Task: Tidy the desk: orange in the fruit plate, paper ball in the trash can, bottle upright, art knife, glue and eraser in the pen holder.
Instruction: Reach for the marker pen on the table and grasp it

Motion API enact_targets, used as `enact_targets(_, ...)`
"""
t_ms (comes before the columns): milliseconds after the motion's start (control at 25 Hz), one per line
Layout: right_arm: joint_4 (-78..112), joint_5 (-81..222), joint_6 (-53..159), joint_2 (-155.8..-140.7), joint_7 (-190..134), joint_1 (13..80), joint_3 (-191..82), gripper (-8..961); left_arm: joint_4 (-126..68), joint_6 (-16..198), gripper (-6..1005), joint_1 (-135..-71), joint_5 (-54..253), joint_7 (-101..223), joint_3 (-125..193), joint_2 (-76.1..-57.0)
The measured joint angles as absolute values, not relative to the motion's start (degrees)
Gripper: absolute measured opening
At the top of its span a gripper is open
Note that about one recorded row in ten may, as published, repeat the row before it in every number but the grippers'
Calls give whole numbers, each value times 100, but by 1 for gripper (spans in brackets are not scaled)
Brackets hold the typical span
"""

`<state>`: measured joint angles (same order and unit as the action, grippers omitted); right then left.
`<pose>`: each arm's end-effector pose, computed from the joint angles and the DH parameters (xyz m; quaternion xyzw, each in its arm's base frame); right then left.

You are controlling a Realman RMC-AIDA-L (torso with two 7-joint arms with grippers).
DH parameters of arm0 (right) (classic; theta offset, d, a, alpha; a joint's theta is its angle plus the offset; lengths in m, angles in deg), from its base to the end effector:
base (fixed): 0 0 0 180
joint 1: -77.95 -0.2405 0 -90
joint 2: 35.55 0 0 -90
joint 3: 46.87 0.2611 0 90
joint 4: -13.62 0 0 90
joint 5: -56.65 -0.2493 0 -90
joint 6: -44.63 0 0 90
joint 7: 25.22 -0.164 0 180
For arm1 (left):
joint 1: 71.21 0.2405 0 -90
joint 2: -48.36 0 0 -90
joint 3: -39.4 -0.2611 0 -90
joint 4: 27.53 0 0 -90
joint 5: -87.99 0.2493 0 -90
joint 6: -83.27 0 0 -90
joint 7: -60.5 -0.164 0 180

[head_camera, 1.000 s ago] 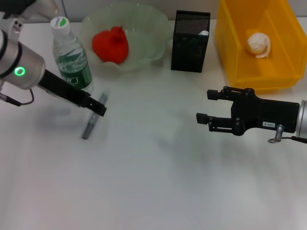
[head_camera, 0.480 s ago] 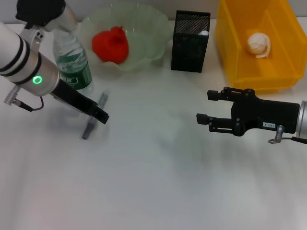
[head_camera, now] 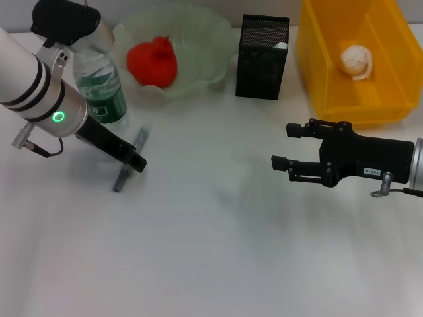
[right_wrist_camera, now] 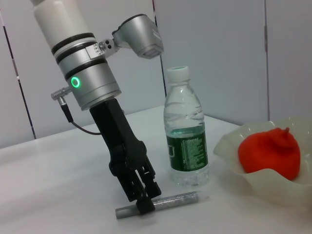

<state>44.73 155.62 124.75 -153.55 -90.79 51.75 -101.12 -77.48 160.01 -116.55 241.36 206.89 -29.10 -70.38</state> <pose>0.2960 0.3597 -0.0512 -0.9412 0.1645 0.2419 0.1693 -0.2321 0.4414 -0.0436 -0.8719 -0.4185 0.1725 0.1869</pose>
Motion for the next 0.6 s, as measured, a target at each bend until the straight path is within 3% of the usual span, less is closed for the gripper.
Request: enact_targets(600, 4473, 15561, 12472, -15369, -9091, 5177, -10092, 751, -7744, 15861, 424, -11673, 24135, 20702, -3194, -7038)
